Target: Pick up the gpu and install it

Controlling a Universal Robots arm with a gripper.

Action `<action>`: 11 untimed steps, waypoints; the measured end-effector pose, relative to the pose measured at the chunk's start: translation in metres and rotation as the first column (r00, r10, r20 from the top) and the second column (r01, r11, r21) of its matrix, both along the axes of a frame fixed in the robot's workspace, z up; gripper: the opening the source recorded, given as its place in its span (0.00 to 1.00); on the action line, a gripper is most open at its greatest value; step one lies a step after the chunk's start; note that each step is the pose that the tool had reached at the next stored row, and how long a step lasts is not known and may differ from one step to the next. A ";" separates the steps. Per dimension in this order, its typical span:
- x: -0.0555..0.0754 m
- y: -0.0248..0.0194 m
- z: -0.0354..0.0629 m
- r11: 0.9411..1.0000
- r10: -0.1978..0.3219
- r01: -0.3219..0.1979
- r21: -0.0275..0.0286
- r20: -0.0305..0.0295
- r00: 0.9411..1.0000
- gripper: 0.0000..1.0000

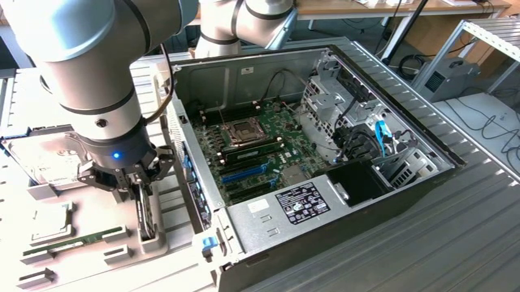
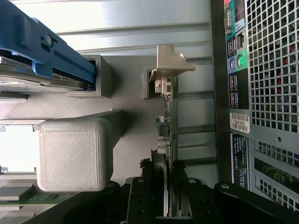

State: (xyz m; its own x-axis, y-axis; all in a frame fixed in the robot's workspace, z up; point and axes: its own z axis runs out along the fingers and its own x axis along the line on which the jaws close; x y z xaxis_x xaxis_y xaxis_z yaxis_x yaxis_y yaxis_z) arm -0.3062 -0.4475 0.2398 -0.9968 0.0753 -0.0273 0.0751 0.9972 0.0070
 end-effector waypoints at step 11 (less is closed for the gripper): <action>0.000 0.0000 0.0000 1.000 0.000 0.000 0.000 0.000 1.000 0.37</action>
State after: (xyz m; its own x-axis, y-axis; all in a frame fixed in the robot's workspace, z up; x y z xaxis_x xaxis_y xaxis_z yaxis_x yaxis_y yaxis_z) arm -0.3062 -0.4475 0.2397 -0.9968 0.0753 -0.0273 0.0751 0.9971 0.0071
